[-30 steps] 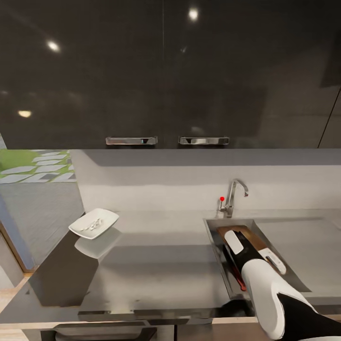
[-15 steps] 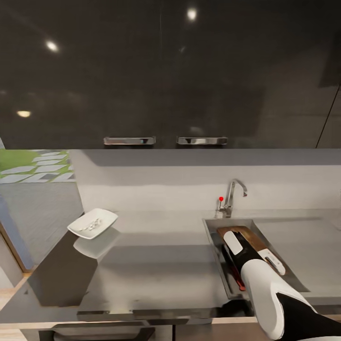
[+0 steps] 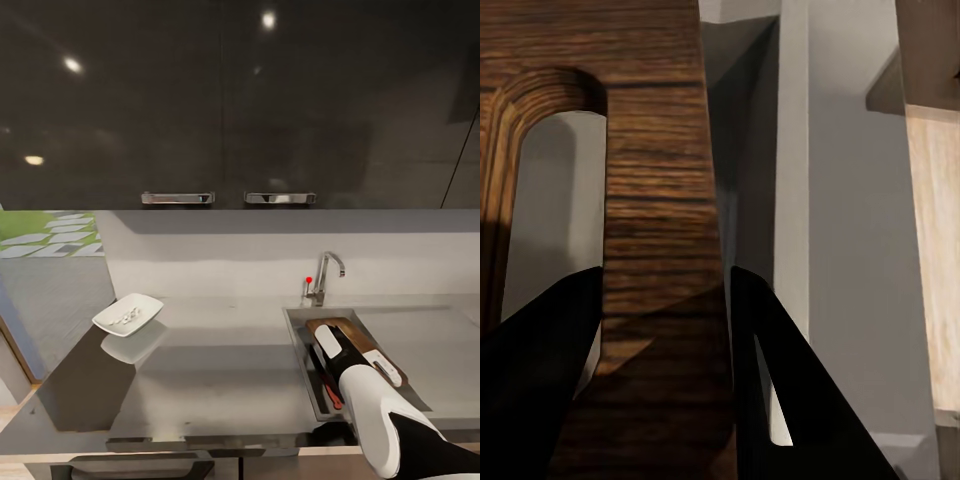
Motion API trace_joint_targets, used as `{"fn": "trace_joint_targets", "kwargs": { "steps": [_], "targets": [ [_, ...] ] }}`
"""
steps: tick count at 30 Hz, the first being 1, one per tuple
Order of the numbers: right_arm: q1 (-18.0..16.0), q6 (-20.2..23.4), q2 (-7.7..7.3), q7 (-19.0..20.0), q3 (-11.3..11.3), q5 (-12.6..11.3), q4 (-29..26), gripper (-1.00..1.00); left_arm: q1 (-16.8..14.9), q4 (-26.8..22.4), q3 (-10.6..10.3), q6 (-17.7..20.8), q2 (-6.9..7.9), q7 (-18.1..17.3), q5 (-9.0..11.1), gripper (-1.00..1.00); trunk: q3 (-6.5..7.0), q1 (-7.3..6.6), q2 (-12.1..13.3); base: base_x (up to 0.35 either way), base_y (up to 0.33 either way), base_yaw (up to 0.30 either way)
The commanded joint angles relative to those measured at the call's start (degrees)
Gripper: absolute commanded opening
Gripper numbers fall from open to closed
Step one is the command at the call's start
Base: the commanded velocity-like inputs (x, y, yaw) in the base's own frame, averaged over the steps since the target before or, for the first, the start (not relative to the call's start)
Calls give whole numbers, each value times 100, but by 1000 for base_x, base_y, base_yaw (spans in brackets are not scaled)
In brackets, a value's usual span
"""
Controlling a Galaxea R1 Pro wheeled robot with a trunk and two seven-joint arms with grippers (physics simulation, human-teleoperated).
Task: In the kitchen, take the Vidalia onion out of the sink, dice it on the chopping board with the paring knife, put the diced onion into the bowl on the countertop, then place both the paring knife and the chopping board into the sink.
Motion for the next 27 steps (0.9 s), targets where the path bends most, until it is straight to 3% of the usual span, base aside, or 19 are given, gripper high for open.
{"fn": "trace_joint_targets", "kwargs": {
  "steps": [1, 12, 27],
  "targets": [
    [0, -11, 6, -11, -13, -7, -10, -100, 4, -8, -49, -5, 3, 26, 49, 100, -1, 2, -3, 0, 0, 0],
    [-1, -11, 16, -1, -10, -8, -19, -100, 4, 132, -41, -10, -4, 24, 50, 100, -1, 2, -3, 120, 0, 0],
    [0, -11, 19, 21, -9, -17, 2, -100, 4, 152, -40, -8, -4, 24, 50, 100, -103, 2, -3, 9, 0, 0]
  ]
}}
